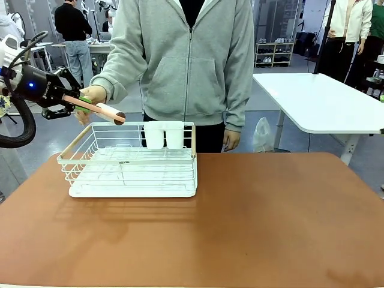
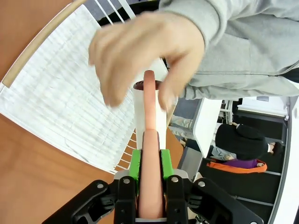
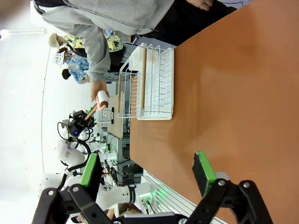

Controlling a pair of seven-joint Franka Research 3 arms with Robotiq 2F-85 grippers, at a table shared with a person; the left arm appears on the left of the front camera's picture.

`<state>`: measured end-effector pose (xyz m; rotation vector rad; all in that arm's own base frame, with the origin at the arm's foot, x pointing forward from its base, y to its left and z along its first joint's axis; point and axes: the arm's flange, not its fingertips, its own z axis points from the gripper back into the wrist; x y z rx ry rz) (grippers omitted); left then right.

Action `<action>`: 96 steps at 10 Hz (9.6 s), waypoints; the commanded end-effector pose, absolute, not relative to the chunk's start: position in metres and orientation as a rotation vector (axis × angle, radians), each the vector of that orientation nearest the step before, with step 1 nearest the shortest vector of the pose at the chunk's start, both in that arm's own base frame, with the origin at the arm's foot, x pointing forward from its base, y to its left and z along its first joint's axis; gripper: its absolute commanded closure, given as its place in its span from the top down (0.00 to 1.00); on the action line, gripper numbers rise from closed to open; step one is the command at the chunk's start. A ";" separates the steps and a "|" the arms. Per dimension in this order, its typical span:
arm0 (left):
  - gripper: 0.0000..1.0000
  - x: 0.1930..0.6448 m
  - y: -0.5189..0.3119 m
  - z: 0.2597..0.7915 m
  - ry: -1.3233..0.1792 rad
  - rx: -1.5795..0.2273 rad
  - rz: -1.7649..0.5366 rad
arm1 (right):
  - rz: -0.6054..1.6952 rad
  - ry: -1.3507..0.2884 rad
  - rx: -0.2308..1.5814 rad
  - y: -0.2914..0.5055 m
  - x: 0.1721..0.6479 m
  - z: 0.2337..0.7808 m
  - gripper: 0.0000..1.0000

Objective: Clean the table.
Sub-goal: Pick up the Lint Roller when the human hands it over, then clean the table with the Lint Roller when the human lifts the Dish drying rack.

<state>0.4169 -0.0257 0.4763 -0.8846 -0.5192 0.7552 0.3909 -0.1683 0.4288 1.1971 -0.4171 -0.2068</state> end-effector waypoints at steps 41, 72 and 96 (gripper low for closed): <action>0.00 0.418 -0.030 0.476 -0.514 -0.885 0.769 | -0.202 -0.423 1.204 -0.168 0.390 0.431 1.00; 0.21 0.642 -0.013 0.299 -0.010 -0.583 -0.013 | -0.202 -0.423 1.204 -0.168 0.390 0.431 1.00; 0.21 0.529 0.017 0.530 -0.080 0.046 0.005 | -0.202 -0.423 1.204 -0.168 0.390 0.431 1.00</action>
